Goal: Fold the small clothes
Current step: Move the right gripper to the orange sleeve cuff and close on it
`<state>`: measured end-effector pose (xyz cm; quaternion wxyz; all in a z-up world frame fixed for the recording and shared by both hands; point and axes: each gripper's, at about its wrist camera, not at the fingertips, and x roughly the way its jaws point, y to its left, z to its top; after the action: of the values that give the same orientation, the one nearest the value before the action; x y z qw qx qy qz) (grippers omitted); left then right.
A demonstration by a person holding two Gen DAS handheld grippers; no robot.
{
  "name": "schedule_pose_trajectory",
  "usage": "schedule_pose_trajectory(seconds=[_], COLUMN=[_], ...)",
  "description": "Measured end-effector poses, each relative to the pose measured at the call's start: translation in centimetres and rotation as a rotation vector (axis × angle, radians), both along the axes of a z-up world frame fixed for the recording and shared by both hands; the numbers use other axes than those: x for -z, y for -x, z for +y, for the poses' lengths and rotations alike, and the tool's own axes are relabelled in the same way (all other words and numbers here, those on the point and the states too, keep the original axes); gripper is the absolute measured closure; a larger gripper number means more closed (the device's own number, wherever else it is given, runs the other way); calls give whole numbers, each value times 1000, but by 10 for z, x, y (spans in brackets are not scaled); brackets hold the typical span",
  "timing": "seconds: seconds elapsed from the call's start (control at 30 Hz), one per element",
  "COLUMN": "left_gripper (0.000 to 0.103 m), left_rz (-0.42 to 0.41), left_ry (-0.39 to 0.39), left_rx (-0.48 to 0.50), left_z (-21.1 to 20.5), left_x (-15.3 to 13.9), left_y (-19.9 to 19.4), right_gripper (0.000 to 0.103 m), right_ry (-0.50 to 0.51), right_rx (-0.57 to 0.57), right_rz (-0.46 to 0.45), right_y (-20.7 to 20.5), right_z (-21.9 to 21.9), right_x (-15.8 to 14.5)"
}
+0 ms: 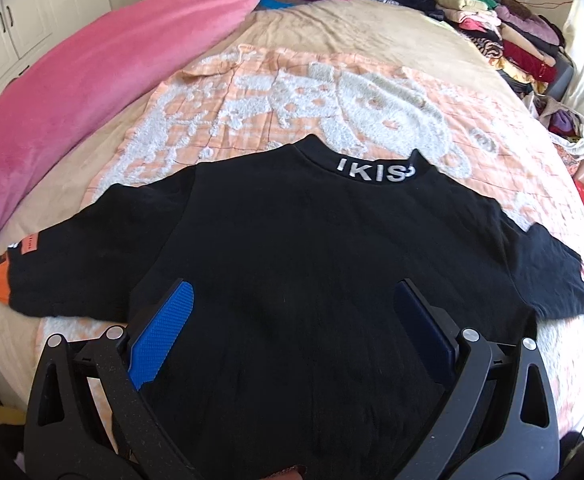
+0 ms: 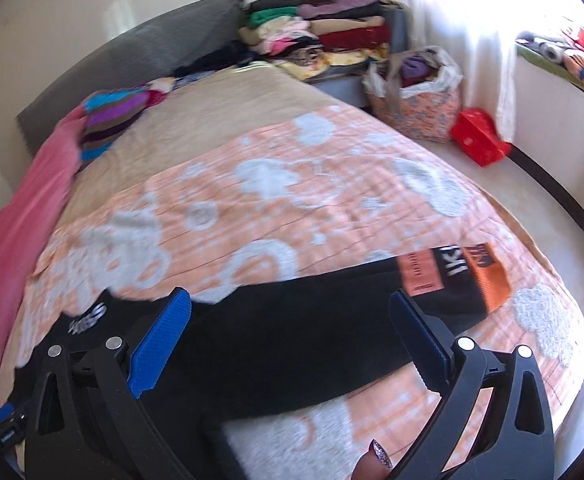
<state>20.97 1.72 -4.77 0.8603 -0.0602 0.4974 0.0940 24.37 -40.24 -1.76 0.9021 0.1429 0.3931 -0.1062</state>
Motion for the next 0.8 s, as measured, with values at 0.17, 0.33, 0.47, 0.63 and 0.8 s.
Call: schedule_pose_trajectory(seconds=[0.17, 0.33, 0.47, 0.63, 0.8], left_gripper=[9, 9, 9, 9, 9], left_rz=[3, 10, 23, 34, 46], left_ry=[20, 19, 25, 0, -11], left_rx=[-7, -22, -29, -22, -20], left_z=[4, 9, 14, 16, 18], left_x=[13, 30, 41, 51, 60], left_y=[-21, -38, -45, -48, -50], right_gripper=[4, 4, 4, 4, 4], right_ry=[20, 34, 11, -12, -12], right_rx=[173, 261, 318, 332, 319], right_rz=[46, 101, 121, 169, 203], right_y=[4, 4, 2, -6, -18], right_z=[-65, -102, -127, -144, -145], right_x=[34, 65, 79, 100, 117])
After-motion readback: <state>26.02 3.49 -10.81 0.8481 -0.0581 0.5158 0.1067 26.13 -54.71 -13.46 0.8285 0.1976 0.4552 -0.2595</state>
